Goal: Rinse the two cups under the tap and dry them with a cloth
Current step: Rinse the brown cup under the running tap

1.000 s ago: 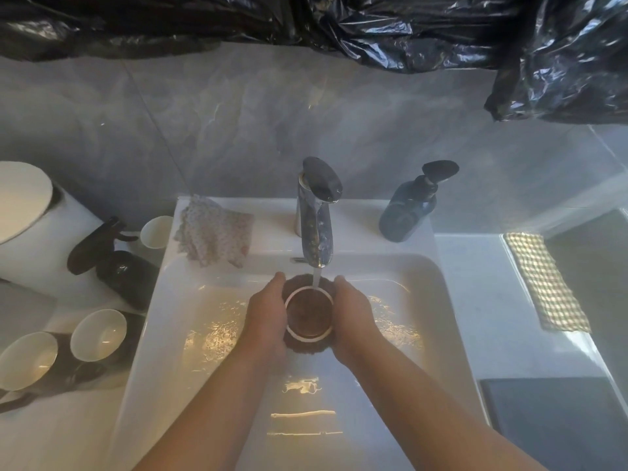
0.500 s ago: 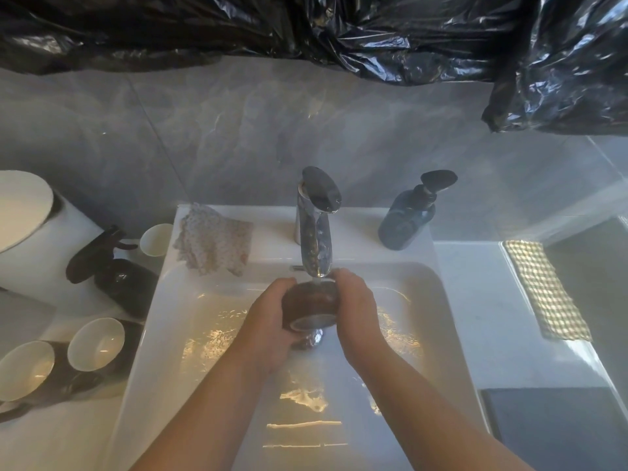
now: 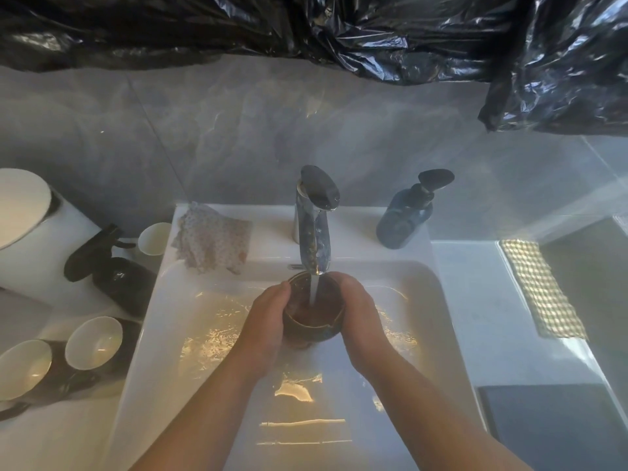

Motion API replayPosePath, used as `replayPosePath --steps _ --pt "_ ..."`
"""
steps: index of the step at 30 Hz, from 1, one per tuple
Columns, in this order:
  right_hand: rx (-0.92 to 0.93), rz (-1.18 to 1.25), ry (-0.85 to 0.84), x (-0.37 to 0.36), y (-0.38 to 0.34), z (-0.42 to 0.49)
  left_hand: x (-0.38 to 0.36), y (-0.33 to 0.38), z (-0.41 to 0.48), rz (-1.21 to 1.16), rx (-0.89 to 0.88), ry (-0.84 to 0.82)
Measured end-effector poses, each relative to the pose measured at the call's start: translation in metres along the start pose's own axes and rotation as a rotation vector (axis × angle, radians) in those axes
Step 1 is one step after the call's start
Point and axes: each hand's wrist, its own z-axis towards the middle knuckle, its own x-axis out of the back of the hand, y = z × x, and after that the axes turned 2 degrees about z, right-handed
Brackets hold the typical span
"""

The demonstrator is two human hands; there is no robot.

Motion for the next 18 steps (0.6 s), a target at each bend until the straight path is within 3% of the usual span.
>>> replayPosePath --steps 3,5,9,12,18 --pt "0.057 -0.146 -0.019 0.005 -0.003 0.002 0.005 -0.001 0.0 0.043 -0.073 0.041" --pt "0.147 -0.255 0.061 0.012 -0.012 0.001 0.009 -0.004 0.001 0.072 -0.107 0.034" --pt "0.581 -0.423 0.23 0.023 -0.058 -0.011 0.014 -0.003 0.001 0.078 -0.108 0.028" --pt "0.9 -0.649 0.165 0.026 -0.089 -0.005 0.015 0.0 0.001 0.067 -0.077 0.02" --pt "1.074 -0.751 0.083 0.026 -0.119 0.014 0.016 0.003 0.001 0.028 -0.047 -0.002"
